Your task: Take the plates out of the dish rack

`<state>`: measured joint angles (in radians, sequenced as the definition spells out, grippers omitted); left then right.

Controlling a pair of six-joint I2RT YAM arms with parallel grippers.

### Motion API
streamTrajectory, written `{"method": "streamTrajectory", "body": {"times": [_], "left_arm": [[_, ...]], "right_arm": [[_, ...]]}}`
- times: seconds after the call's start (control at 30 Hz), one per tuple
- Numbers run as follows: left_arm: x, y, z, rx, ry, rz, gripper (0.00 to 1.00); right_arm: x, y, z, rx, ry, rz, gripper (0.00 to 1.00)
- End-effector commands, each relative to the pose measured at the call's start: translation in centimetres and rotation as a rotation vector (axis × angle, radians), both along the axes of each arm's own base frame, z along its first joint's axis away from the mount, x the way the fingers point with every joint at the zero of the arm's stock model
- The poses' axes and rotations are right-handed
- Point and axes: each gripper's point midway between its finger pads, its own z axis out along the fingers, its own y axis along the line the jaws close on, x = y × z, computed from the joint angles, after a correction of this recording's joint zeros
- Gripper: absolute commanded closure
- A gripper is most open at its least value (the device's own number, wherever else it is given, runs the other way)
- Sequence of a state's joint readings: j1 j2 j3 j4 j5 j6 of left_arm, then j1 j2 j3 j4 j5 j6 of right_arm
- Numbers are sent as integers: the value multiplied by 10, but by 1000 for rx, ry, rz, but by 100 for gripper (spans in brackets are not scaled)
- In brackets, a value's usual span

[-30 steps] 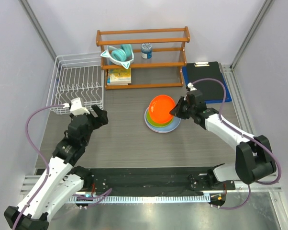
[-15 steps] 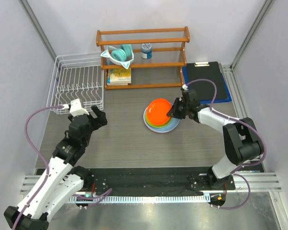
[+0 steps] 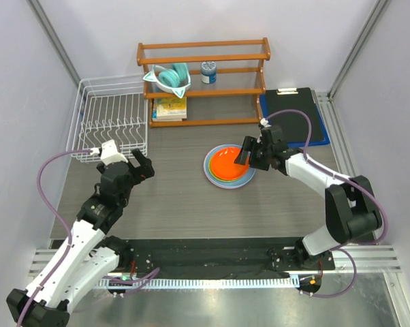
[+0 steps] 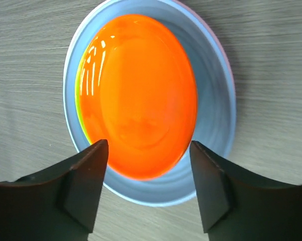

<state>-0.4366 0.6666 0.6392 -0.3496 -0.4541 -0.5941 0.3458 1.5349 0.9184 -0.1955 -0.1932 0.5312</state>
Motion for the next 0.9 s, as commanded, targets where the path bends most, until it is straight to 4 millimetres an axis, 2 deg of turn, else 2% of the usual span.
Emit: {"method": "streamTrajectory", "body": {"times": [0.0, 0.17, 0.2, 0.27, 0.3, 0.4, 0.47, 0.53, 0.57, 0.6, 0.63, 0.67, 0.73, 0.77, 0.87], "left_arm": [[7, 1, 2, -9, -5, 37, 1], [12, 5, 6, 21, 23, 64, 1], [13, 6, 6, 33, 27, 72, 0], [17, 6, 13, 28, 8, 78, 1], [19, 6, 15, 29, -3, 79, 0], [26, 4, 22, 36, -34, 75, 0], [32, 4, 27, 60, -34, 76, 1], [35, 5, 25, 81, -25, 84, 1], [39, 4, 26, 87, -21, 89, 0], [40, 4, 24, 91, -6, 94, 0], [41, 3, 24, 91, 1, 95, 1], [43, 2, 19, 99, 20, 90, 0], [44, 1, 20, 98, 30, 94, 0], [44, 1, 18, 98, 34, 93, 1], [45, 1, 17, 99, 17, 88, 1]], "right_arm": [[7, -16, 51, -74, -147, -10, 19], [2, -37, 74, -139, -218, -66, 12], [3, -51, 82, -183, -258, -123, 11], [2, -63, 83, -232, -284, -156, 10], [5, -75, 91, -264, -329, -203, 10], [7, -98, 86, -365, -358, -275, 8], [5, -108, 78, -412, -361, -292, 7], [9, -116, 82, -428, -411, -342, 6], [5, -122, 72, -447, -405, -358, 5], [8, -122, 75, -431, -445, -376, 5], [6, -126, 80, -433, -474, -394, 4], [0, -130, 70, -444, -469, -404, 2], [-1, -136, 84, -424, -541, -453, 0], [-7, -142, 73, -441, -532, -464, 0], [-16, -153, 72, -463, -565, -498, 0]]}}
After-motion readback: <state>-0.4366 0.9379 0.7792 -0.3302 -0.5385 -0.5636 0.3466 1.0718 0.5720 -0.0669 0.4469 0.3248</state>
